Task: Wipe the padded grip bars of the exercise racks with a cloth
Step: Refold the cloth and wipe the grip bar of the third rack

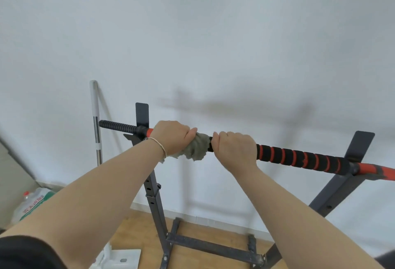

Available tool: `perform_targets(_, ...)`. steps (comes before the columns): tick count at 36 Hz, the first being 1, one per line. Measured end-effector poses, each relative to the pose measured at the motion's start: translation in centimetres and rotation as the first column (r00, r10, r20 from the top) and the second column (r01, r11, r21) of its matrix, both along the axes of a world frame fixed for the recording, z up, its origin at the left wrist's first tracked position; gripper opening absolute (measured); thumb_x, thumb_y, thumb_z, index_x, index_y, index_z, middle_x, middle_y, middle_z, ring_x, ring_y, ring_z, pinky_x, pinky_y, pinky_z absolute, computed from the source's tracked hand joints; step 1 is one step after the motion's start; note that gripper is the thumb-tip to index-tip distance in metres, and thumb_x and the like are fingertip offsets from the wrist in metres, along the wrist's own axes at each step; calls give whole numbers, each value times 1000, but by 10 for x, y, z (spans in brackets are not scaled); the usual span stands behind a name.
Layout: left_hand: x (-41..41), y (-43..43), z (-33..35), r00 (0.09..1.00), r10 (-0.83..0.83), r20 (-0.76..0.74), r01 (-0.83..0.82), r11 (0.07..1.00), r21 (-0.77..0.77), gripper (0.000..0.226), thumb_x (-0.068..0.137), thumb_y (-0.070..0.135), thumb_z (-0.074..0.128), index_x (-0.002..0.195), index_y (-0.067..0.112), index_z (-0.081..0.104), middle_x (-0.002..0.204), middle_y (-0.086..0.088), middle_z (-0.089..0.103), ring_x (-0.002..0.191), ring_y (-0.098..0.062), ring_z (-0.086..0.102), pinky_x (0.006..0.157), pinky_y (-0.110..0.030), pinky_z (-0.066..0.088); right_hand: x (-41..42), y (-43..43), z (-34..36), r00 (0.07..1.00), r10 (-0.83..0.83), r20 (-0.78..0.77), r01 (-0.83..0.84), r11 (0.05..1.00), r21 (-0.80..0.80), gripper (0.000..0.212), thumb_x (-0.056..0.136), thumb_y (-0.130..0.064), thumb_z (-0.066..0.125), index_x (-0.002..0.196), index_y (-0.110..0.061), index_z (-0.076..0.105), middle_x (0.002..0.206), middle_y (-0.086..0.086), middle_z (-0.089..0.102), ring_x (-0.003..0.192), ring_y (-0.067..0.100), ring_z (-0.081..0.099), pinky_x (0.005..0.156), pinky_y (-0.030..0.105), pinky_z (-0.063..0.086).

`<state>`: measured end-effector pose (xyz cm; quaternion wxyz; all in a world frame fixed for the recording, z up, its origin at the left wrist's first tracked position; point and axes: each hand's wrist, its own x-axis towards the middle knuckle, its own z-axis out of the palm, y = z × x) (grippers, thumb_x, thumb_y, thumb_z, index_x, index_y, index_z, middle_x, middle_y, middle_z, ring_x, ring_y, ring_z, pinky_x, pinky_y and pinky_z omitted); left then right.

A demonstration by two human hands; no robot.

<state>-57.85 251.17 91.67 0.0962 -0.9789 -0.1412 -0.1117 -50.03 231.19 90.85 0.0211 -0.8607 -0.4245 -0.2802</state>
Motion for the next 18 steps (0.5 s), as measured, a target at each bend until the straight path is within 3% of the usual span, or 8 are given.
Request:
perform_targets(3,-5,1,-1,1000,-4,6,4,1000,10,62,93,54,4,67,24,52,59,6,55,59,-17,55,58,-32,42,-3,-3,-5,1000,-16,18,14,994,112,39,81,-11,64,56,-19,35,49,-4,24,42,20,22,46,26,18)
perform_targets(6,-1,-5,0,1000,26,6,-26,999,-24,61,97,50,8,65,22,51,59,4,54,53,-17,51,55,-31,38,-2,9,10,946,-217,-241,174,967,-187,35,67,1,60,62,-17,31,53,-5,30,43,15,24,49,22,21)
perform_targets(9,0,-7,1,1000,-2,4,2,1000,16,52,101,43,16,63,21,44,56,5,49,47,-16,45,50,-29,29,14,31,30,718,-345,-604,239,938,-252,17,81,-12,40,68,-18,48,64,-2,64,52,21,51,58,25,36)
perform_targets(11,-1,-6,0,1000,-1,0,1,1000,10,51,102,42,18,62,21,42,54,5,49,46,-17,46,50,-28,30,13,42,45,494,-376,-784,222,926,-305,30,82,-21,32,74,-14,61,57,3,71,49,23,63,61,28,43)
perform_targets(12,-1,-6,0,1000,3,0,-3,1000,-7,53,102,43,18,62,21,44,54,4,51,47,-18,49,51,-28,33,12,46,49,443,-370,-817,208,928,-309,35,81,-24,31,75,-11,63,55,4,70,47,23,65,60,27,44)
perform_targets(13,-1,-5,1,1000,5,-1,-5,1000,-23,53,101,43,17,62,21,46,54,4,52,49,-19,51,52,-28,36,14,47,49,438,-372,-818,214,927,-307,37,81,-25,31,74,-11,64,54,4,69,45,23,64,58,27,44)
perform_targets(15,-1,-4,1,1000,-28,2,28,999,-16,47,101,41,21,64,22,44,57,3,53,51,-20,53,53,-29,37,10,41,43,549,-351,-759,193,936,-293,33,82,-25,33,68,-13,60,51,0,67,41,21,60,56,28,42)
perform_targets(18,-2,-1,-1,998,-65,-18,65,998,-3,48,100,42,19,67,21,48,59,3,52,51,-19,49,51,-29,28,5,30,26,899,-284,-332,171,928,-331,11,82,-7,45,73,-13,42,58,0,52,47,20,38,49,26,29)
